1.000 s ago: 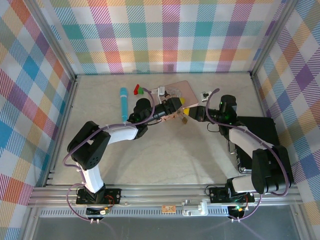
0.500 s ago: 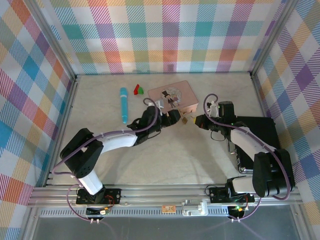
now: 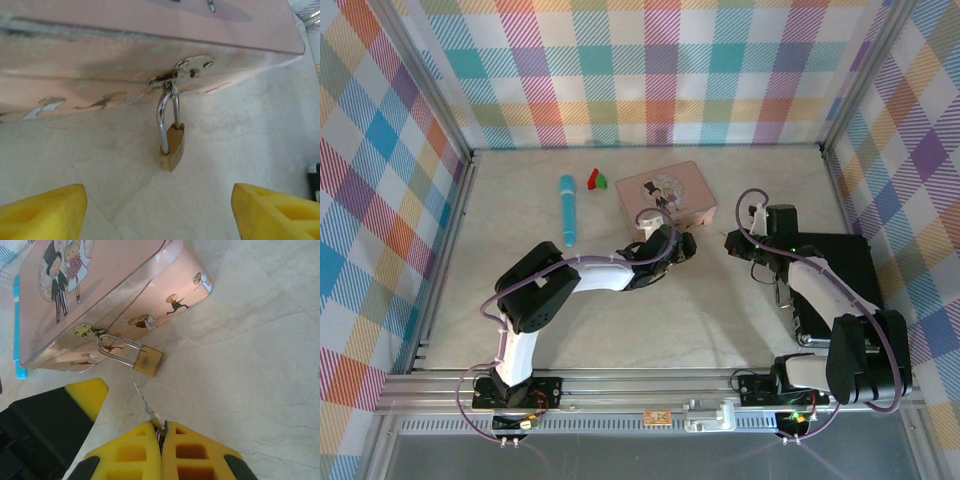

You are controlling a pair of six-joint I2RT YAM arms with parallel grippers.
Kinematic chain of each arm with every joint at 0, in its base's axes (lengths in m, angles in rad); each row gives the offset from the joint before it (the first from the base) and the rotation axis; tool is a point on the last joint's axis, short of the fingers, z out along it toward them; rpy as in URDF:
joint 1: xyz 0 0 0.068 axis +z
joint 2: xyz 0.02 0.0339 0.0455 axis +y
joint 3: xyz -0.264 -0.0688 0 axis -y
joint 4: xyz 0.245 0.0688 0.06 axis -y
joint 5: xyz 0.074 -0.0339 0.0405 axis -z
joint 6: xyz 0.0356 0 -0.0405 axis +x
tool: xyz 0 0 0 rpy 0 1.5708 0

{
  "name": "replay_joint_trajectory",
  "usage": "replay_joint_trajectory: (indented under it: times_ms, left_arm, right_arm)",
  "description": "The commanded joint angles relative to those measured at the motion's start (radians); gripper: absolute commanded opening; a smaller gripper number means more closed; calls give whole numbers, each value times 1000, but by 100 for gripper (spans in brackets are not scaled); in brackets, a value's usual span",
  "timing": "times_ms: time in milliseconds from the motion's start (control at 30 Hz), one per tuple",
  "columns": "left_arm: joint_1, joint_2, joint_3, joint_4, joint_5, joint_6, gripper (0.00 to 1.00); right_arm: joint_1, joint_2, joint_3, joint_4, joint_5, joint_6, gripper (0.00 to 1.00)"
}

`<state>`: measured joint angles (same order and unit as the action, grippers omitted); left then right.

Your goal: Unlock the padlock with the key

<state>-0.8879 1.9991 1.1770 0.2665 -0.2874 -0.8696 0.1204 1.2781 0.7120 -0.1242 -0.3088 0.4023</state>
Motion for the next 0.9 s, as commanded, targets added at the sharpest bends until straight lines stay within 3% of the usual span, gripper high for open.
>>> replay_joint_trajectory:
  times_ms: [0, 300, 667, 867]
  left_arm:
    - [-13, 35, 58, -14, -74, 42, 76]
    - [-23, 177, 214, -74, -89, 57, 71]
    - [-29, 355, 458, -309, -168, 52, 63]
    - [-14, 379, 452, -324, -179, 55, 45]
  right_arm:
    - [-22, -15, -25, 33, -59, -14, 0]
    - [-65, -49, -65, 64, -110, 3, 0]
    - [-88, -46, -78, 89, -139, 10, 0]
    - [-97, -45, -81, 101, -152, 15, 0]
